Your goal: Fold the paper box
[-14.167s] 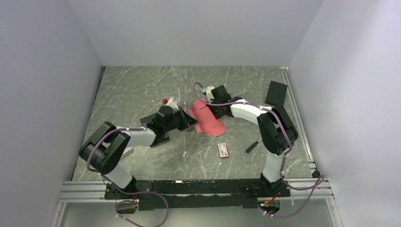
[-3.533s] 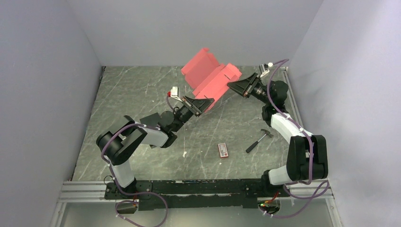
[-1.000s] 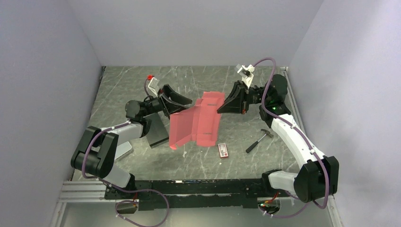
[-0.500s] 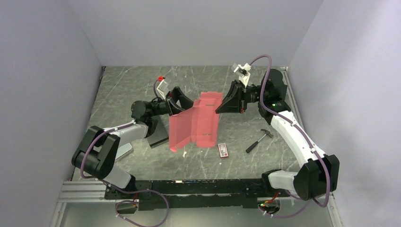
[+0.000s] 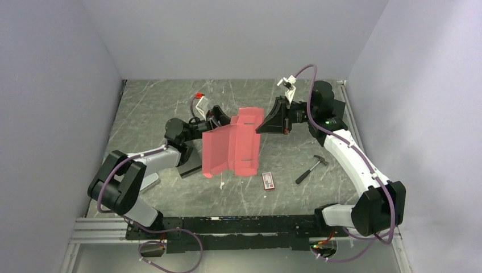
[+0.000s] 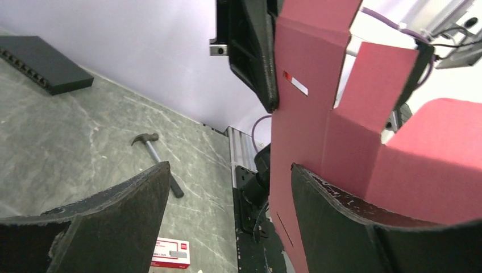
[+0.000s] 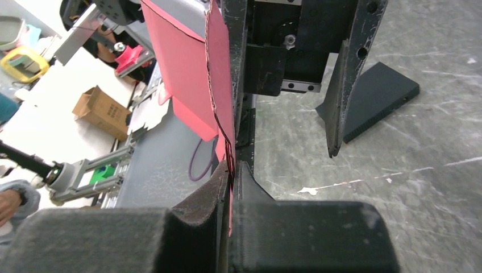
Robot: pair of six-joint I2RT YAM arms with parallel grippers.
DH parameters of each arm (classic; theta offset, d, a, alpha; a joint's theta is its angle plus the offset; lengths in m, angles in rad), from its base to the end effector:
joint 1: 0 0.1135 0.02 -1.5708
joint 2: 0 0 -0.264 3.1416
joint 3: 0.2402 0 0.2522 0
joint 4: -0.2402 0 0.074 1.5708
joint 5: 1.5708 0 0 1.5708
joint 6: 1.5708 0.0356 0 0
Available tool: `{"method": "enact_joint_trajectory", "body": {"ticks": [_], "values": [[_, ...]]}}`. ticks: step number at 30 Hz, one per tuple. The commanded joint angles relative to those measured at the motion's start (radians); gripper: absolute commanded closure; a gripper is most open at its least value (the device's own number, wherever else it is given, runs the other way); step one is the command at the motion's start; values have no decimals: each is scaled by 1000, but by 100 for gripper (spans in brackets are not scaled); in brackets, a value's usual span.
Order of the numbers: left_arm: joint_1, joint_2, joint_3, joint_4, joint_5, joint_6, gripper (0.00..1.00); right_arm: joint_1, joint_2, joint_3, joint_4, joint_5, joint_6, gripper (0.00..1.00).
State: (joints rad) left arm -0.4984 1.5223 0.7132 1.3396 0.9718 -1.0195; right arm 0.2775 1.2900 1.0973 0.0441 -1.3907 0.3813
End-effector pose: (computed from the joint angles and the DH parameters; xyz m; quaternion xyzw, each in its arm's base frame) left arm 0.2502 -0.1696 0.2889 0.2784 0.5290 -0.6964 0.3970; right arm 0.2580 0.1099 0.3672 -0.3874 0.6027 0.6214 0.3172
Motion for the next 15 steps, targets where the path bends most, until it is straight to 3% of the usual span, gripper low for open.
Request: {"method": "enact_joint_trajectory", "body": {"ticks": [1, 6, 11, 15], "values": [[-37, -58, 32, -137, -47, 94, 18, -2, 13, 50, -105, 184, -139, 100], [-46, -100, 29, -271, -115, 133, 16, -8, 29, 35, -107, 265, -125, 100], [3, -168, -49, -287, -224, 76, 11, -69, 28, -2, -5, 179, -63, 100], [99, -275, -134, -333, -314, 56, 5, -90, -19, 25, -176, 227, -242, 100]]}}
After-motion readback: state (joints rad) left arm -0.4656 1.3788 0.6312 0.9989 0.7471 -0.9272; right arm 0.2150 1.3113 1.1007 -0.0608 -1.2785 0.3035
